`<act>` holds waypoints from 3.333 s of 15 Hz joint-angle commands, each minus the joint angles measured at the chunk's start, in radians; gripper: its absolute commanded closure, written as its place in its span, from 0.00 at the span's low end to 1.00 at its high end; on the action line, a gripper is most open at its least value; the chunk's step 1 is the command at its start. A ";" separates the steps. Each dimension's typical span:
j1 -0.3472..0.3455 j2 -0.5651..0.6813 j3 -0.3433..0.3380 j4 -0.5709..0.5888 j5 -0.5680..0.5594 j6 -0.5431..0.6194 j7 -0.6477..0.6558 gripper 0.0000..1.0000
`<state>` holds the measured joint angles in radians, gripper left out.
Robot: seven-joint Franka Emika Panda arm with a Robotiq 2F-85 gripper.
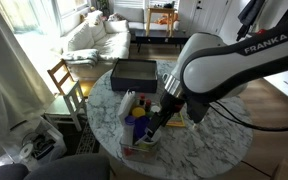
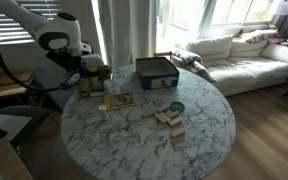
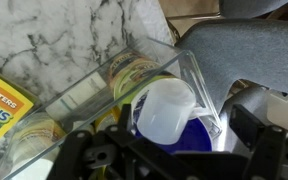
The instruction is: Remove the measuring cup from the clear container and put it on the table then place one wooden block on top of the measuring cup
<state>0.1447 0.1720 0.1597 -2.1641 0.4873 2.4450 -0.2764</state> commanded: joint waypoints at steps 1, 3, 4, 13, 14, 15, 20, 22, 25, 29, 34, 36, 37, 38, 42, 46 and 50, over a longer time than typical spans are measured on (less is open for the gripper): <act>-0.013 0.023 0.021 -0.007 0.005 0.040 0.007 0.00; -0.015 0.031 0.023 -0.005 0.006 0.049 0.008 0.11; -0.016 0.033 0.025 -0.004 0.006 0.054 0.008 0.26; -0.025 0.036 0.031 -0.003 0.003 0.056 0.007 0.69; -0.028 0.029 0.028 -0.002 -0.001 0.050 0.007 0.75; -0.031 0.025 0.027 -0.001 -0.002 0.045 0.007 0.75; -0.073 -0.073 0.009 0.014 -0.021 -0.081 -0.040 0.75; -0.084 -0.114 -0.016 0.033 -0.091 -0.238 -0.044 0.75; -0.089 -0.150 -0.050 0.082 -0.221 -0.482 -0.026 0.75; -0.067 -0.136 -0.050 0.137 -0.378 -0.686 -0.006 0.75; -0.045 -0.123 -0.035 0.124 -0.434 -0.685 -0.004 0.50; -0.044 -0.121 -0.036 0.127 -0.433 -0.685 -0.005 0.50; -0.046 -0.124 -0.038 0.127 -0.433 -0.685 -0.005 0.50; -0.048 -0.126 -0.040 0.127 -0.433 -0.685 -0.005 0.50; -0.015 0.023 -0.005 0.183 -0.465 -0.736 -0.085 0.75; 0.022 0.167 0.010 0.214 -0.569 -0.762 -0.035 0.75; 0.020 0.227 -0.016 0.197 -0.676 -0.717 0.017 0.75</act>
<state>0.1652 0.3619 0.1672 -1.9836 -0.1151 1.7267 -0.2994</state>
